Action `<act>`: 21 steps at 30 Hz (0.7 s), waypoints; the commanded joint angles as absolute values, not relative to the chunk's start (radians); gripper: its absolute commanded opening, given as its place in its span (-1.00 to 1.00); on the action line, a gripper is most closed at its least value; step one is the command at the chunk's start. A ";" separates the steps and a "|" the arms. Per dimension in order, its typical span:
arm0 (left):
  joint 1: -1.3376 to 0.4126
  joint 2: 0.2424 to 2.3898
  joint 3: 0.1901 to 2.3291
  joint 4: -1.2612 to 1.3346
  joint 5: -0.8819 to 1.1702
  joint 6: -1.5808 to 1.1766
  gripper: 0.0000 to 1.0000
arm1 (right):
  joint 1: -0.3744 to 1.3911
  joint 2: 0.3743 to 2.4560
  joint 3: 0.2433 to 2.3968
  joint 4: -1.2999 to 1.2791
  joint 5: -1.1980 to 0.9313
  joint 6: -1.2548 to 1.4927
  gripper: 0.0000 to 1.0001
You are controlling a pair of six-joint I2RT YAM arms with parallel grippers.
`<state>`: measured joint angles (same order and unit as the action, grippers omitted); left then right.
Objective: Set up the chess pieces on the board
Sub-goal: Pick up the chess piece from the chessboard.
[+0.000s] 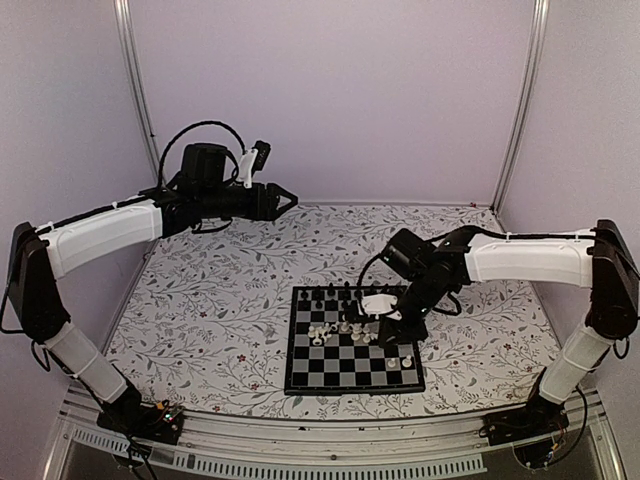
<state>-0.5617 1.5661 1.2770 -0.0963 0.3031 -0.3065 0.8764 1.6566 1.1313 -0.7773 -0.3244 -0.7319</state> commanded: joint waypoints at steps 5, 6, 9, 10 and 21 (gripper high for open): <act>-0.568 1.568 1.302 -0.108 0.302 -0.294 0.27 | 0.850 1.747 1.235 -0.714 -0.272 -0.698 -0.58; -0.568 1.566 1.302 -0.108 0.302 -0.292 0.26 | 0.850 1.761 1.242 -0.706 -0.267 -0.692 -0.56; -0.568 1.566 1.302 -0.109 0.301 -0.291 0.27 | 0.850 1.789 1.262 -0.690 -0.259 -0.685 -0.54; -0.568 1.565 1.302 -0.109 0.301 -0.291 0.27 | 0.851 1.801 1.267 -0.686 -0.258 -0.684 -0.54; -0.566 1.562 1.304 -0.110 0.301 -0.290 0.27 | 0.850 1.862 1.275 -0.668 -0.268 -0.690 -0.45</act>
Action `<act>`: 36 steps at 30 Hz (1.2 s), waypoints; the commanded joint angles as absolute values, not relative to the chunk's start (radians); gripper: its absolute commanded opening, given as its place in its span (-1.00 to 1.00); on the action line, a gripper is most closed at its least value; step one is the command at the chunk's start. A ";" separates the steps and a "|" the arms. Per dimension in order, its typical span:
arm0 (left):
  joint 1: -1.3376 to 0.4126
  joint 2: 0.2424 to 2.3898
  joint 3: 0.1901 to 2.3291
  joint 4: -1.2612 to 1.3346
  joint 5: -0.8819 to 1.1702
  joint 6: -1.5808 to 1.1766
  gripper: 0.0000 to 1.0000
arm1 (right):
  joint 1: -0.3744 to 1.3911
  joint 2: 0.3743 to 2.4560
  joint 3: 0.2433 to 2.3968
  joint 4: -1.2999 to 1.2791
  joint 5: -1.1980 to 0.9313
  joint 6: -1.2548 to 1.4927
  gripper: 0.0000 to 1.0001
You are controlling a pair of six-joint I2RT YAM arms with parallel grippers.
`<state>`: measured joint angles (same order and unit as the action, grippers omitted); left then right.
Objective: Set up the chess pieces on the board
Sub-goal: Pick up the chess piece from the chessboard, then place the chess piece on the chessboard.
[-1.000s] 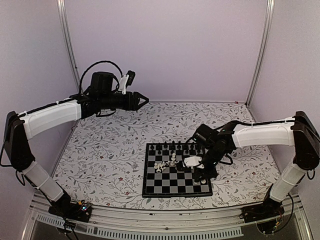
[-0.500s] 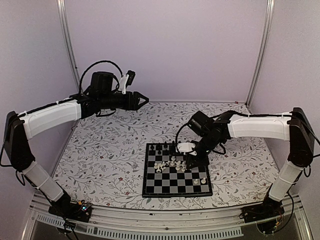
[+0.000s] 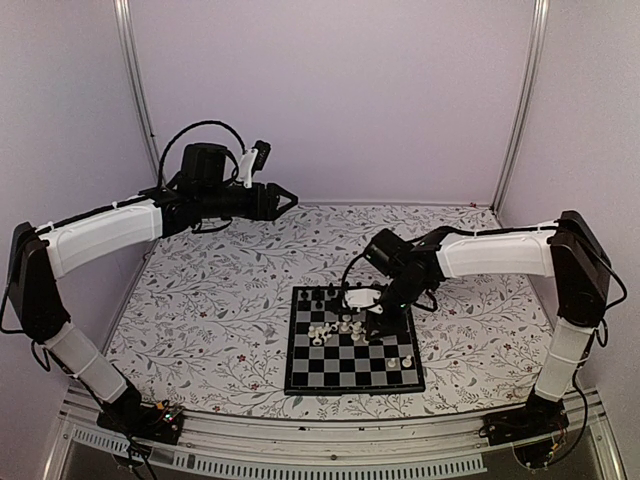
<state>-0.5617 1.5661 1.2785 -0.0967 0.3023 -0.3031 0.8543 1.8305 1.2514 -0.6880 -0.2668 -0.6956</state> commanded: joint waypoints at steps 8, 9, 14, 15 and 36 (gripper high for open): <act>-0.566 1.562 1.305 -0.112 0.301 -0.288 0.27 | 0.850 1.879 1.280 -0.672 -0.290 -0.693 -0.64; -0.566 1.561 1.305 -0.111 0.301 -0.289 0.28 | 0.850 1.879 1.281 -0.678 -0.295 -0.695 -0.69; -0.566 1.563 1.306 -0.113 0.304 -0.288 0.28 | 0.850 1.853 1.284 -0.699 -0.321 -0.695 -0.88; -0.566 1.564 1.305 -0.112 0.304 -0.288 0.28 | 0.850 1.844 1.284 -0.703 -0.325 -0.695 -0.90; -0.566 1.574 1.305 -0.112 0.305 -0.291 0.29 | 0.905 1.683 1.133 -0.780 -0.351 -0.744 -0.91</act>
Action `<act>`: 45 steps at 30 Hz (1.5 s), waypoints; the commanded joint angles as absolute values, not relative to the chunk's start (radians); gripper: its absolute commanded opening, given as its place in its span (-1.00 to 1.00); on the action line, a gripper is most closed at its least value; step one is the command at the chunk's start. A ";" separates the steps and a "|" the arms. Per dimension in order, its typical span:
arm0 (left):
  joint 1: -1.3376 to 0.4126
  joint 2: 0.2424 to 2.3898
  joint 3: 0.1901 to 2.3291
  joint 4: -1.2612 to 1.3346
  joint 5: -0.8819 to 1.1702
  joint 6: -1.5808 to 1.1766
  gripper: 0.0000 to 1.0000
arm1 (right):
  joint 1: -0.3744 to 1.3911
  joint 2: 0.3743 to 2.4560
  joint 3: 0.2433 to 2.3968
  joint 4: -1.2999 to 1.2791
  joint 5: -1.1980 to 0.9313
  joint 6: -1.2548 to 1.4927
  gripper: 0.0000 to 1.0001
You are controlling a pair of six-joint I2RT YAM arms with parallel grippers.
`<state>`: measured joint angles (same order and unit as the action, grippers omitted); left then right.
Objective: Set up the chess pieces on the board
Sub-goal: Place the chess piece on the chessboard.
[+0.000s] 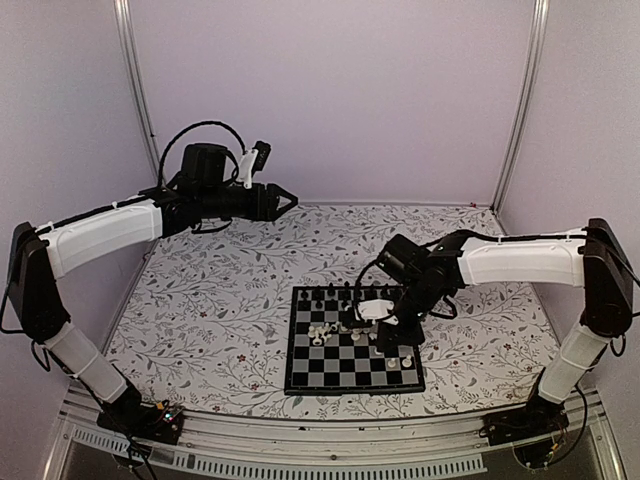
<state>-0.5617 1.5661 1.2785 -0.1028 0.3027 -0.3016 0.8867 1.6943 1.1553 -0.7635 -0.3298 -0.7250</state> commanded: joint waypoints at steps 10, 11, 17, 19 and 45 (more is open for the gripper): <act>-0.566 1.569 1.305 -0.112 0.306 -0.290 0.29 | 0.928 1.713 1.114 -0.757 -0.316 -0.747 -0.90; -0.566 1.569 1.305 -0.113 0.307 -0.290 0.29 | 0.930 1.713 1.113 -0.755 -0.316 -0.747 -0.90; -0.567 1.571 1.308 -0.115 0.310 -0.291 0.29 | 0.937 1.731 1.112 -0.743 -0.313 -0.745 -0.88; -0.567 1.572 1.307 -0.114 0.309 -0.291 0.30 | 0.941 1.736 1.112 -0.738 -0.313 -0.743 -0.88; -0.566 1.578 1.311 -0.118 0.311 -0.288 0.32 | 0.949 1.751 1.139 -0.743 -0.298 -0.737 -0.46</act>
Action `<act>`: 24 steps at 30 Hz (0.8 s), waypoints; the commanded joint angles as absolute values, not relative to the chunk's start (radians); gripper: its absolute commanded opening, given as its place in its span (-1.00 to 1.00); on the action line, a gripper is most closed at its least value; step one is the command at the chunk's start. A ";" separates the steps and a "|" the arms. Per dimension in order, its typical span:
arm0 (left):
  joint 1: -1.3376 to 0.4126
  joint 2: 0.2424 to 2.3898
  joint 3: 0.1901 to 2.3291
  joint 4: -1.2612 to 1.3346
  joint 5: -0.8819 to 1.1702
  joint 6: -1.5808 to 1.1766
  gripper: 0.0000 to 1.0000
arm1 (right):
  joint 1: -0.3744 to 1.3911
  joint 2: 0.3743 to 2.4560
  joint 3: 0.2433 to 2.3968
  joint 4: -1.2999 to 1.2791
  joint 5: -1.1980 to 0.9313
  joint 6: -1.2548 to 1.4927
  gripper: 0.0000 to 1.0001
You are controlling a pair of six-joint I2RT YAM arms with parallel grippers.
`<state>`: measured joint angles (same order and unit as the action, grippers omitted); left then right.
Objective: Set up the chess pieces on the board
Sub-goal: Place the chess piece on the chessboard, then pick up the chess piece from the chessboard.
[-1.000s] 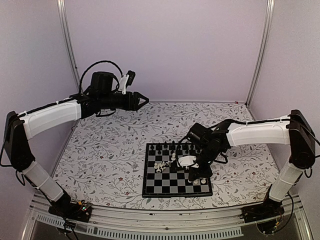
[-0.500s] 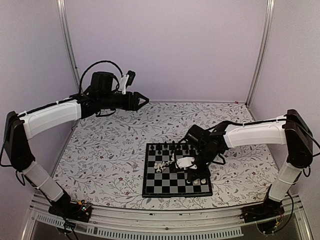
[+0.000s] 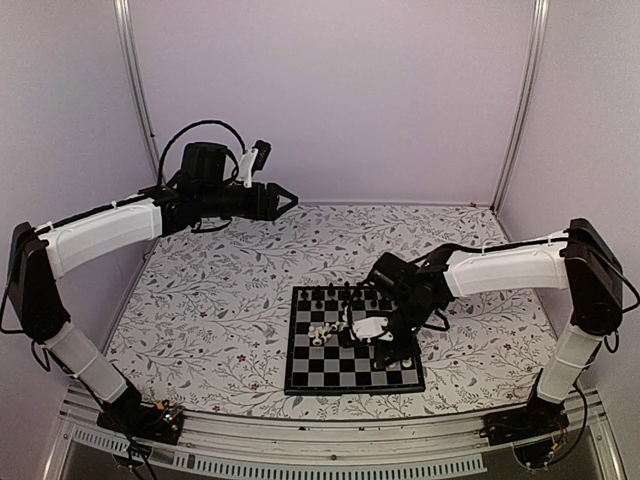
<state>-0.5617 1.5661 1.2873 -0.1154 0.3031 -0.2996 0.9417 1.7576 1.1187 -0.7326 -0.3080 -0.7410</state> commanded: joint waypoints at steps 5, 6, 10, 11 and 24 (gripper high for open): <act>-0.567 1.575 1.312 -0.118 0.314 -0.291 0.32 | 0.921 1.715 1.217 -0.775 -0.307 -0.738 -0.41; -0.568 1.575 1.312 -0.119 0.316 -0.291 0.32 | 0.907 1.714 1.235 -0.776 -0.314 -0.734 -0.42; -0.566 1.574 1.312 -0.118 0.314 -0.292 0.33 | 0.852 1.751 1.312 -0.769 -0.322 -0.695 -0.46; -0.567 1.574 1.312 -0.119 0.314 -0.292 0.32 | 0.842 1.773 1.321 -0.762 -0.310 -0.688 -0.48; -0.568 1.572 1.312 -0.119 0.318 -0.292 0.34 | 0.813 1.889 1.349 -0.698 -0.246 -0.646 -0.38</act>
